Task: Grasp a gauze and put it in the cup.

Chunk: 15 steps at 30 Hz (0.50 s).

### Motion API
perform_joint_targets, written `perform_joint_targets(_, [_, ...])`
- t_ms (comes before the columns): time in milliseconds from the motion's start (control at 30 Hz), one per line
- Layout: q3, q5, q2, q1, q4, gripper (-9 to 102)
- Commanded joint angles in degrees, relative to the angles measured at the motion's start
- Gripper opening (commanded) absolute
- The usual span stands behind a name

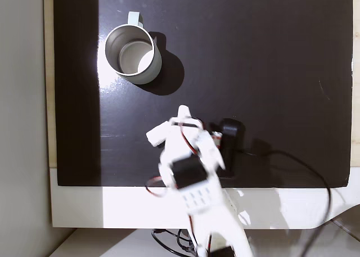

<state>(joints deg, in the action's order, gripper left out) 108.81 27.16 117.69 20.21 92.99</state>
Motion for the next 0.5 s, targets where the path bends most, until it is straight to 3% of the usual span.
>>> perform_joint_targets(0, [-3.08,-0.97,-5.71,0.18,0.53,33])
perform_joint_targets(467, [-2.9,-3.16,-18.37,8.44,-6.94,34])
